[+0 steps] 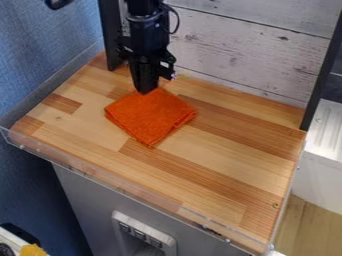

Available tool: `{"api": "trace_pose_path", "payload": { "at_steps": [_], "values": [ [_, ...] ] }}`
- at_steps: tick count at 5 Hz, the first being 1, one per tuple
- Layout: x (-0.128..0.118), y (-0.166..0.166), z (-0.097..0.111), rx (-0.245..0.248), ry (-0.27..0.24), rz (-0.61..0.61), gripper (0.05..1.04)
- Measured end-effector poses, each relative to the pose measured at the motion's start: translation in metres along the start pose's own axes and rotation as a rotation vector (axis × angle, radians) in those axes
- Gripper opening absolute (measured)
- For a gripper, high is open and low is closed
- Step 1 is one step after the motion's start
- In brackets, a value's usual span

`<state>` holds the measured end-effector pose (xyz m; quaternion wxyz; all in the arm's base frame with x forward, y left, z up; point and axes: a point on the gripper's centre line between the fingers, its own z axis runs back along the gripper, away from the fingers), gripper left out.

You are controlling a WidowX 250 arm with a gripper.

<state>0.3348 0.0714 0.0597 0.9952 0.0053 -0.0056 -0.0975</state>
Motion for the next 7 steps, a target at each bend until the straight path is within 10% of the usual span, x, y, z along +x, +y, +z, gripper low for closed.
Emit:
{"api": "trace_pose_path", "payload": {
  "at_steps": [7],
  "values": [
    [0.003, -0.036, -0.042, -0.016, 0.030, 0.016, 0.059]
  ]
}}
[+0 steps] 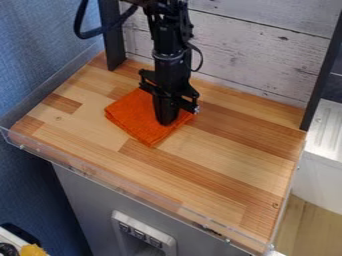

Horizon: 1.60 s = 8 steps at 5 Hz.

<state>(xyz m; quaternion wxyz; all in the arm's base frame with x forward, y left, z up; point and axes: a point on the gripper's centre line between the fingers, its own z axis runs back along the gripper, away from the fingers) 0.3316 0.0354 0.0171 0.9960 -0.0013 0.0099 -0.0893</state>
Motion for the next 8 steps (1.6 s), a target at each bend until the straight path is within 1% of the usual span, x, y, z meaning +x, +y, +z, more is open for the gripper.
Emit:
{"api": "trace_pose_path", "payload": {
  "at_steps": [1, 2, 4, 6, 8],
  "values": [
    [0.003, 0.001, -0.001, 0.004, -0.015, -0.009, 0.059],
    [0.005, 0.001, -0.001, 0.008, -0.030, 0.018, 0.059],
    [0.013, -0.011, -0.001, 0.012, -0.035, 0.072, 0.059],
    [0.029, -0.037, 0.001, 0.012, -0.031, 0.120, 0.059],
    [0.041, -0.056, 0.002, 0.009, -0.007, 0.159, 0.059]
  ]
}}
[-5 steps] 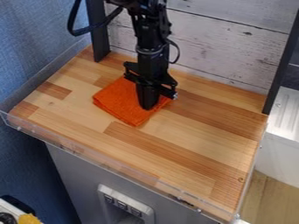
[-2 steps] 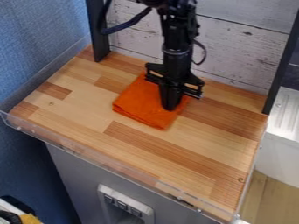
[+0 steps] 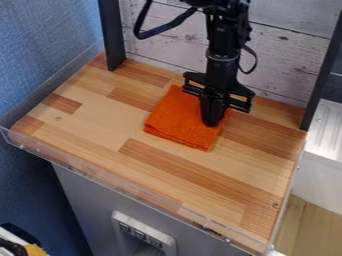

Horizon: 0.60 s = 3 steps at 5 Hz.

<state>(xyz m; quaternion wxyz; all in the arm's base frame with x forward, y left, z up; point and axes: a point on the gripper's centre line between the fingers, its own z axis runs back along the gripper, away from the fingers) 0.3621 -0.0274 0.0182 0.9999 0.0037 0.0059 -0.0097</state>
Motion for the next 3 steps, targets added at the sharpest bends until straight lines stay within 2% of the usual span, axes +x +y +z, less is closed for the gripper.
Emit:
{"api": "trace_pose_path", "payload": {
  "at_steps": [1, 2, 3],
  "values": [
    [0.006, -0.005, 0.004, -0.002, -0.009, 0.016, 0.074],
    [0.006, -0.007, 0.010, -0.004, 0.013, 0.023, 0.215],
    [0.000, -0.002, 0.020, -0.010, 0.030, 0.005, 0.459]
  ]
}}
